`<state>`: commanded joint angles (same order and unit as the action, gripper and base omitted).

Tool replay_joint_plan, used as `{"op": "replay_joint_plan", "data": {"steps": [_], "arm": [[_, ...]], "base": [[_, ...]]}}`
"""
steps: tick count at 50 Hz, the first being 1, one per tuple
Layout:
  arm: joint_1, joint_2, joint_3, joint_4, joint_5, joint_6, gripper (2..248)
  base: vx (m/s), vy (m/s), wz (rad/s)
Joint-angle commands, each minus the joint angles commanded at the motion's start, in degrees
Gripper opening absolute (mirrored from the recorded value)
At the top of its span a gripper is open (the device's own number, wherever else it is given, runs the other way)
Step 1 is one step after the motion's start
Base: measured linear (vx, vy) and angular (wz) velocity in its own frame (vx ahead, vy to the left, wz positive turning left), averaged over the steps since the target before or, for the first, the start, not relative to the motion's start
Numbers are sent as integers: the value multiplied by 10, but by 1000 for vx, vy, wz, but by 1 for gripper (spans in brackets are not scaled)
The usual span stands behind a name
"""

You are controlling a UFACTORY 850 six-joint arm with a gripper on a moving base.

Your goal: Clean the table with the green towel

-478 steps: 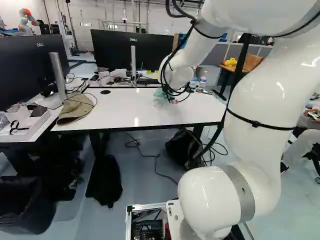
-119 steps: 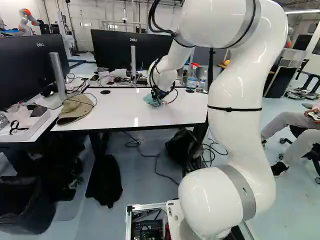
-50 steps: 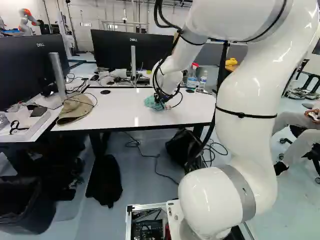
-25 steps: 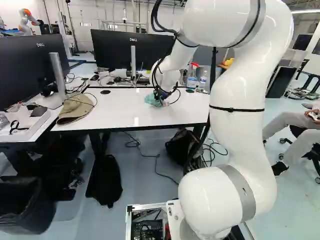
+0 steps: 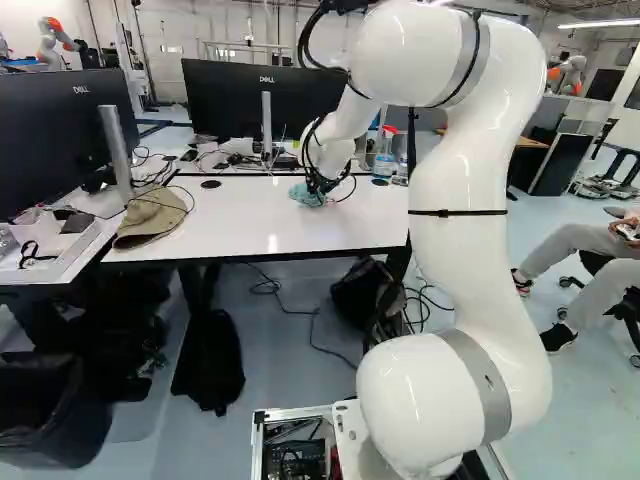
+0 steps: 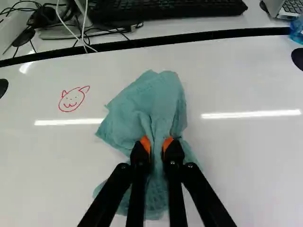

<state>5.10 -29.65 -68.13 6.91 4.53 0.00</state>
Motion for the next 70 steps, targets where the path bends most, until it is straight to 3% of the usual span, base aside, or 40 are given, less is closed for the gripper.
{"op": "replay_joint_plan", "data": {"steps": [8, 22, 45, 70], "arm": [[6, -12, -16, 0, 0, 0, 47], [25, -1, -2, 0, 0, 0, 47], [30, 51, 67, 0, 0, 0, 47], [22, 114, 147, 0, 0, 0, 47]], "base": [[0, 0, 0], [0, 0, 0], [0, 0, 0], [0, 0, 0]]}}
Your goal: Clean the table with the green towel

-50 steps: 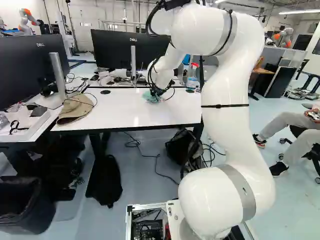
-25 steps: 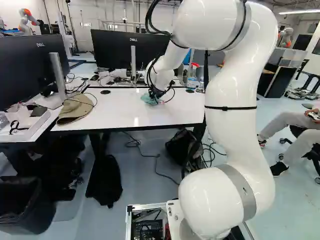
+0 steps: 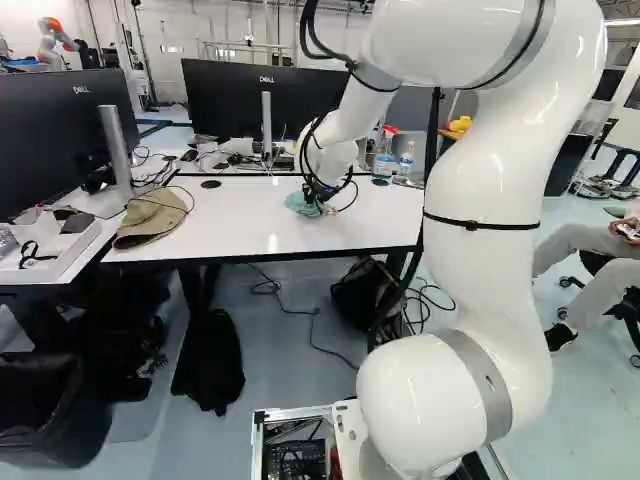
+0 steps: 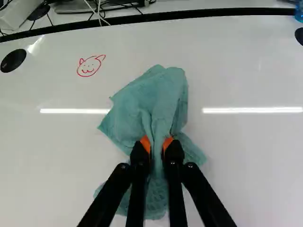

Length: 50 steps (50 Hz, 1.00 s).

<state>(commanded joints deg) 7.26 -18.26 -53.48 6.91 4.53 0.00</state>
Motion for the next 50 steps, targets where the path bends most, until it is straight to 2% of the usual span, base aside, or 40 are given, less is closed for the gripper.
{"op": "replay_joint_plan", "data": {"steps": [11, 27, 45, 50], "arm": [[-9, 24, 29, 0, 0, 0, 47], [-36, 43, 52, 0, 0, 0, 47], [-70, 52, 63, 0, 0, 0, 47], [-71, 53, 63, 0, 0, 0, 47]], "base": [[0, 0, 0], [0, 0, 0], [0, 0, 0], [0, 0, 0]]}}
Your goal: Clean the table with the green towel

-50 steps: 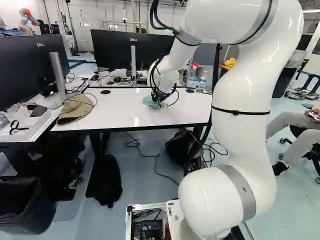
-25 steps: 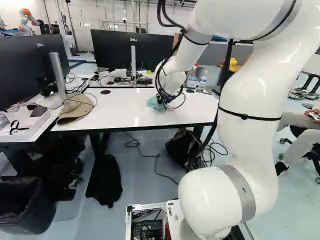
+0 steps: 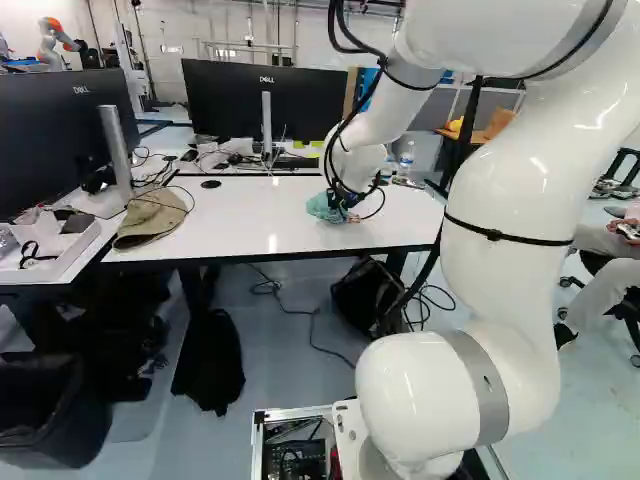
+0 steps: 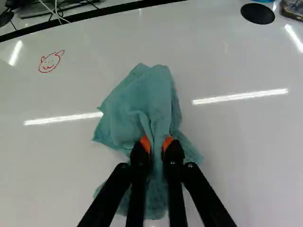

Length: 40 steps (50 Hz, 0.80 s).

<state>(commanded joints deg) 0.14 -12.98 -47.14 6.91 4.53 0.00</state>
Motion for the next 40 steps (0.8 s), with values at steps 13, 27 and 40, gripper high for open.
{"op": "replay_joint_plan", "data": {"steps": [13, 27, 40], "arm": [[0, 17, 4, 0, 0, 0, 47], [-4, 41, 9, 0, 0, 0, 47], [-14, 72, 24, 0, 0, 0, 47]], "base": [[0, 0, 0], [0, 0, 0], [0, 0, 0]]}}
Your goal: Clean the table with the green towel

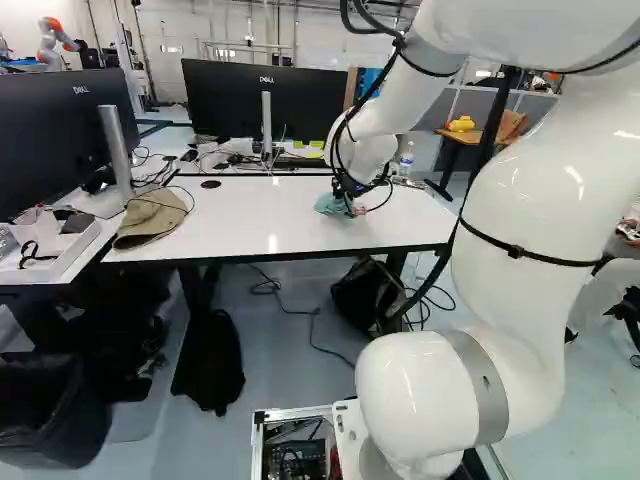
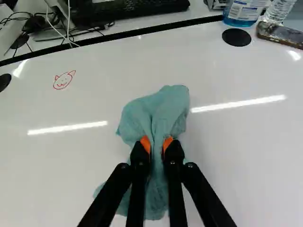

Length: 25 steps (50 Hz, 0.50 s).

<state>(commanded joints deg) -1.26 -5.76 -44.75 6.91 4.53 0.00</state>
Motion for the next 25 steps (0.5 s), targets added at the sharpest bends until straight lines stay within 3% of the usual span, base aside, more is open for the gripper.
{"op": "replay_joint_plan", "data": {"steps": [25], "arm": [[-28, 63, 66, 0, 0, 0, 47]], "base": [[0, 0, 0]]}}
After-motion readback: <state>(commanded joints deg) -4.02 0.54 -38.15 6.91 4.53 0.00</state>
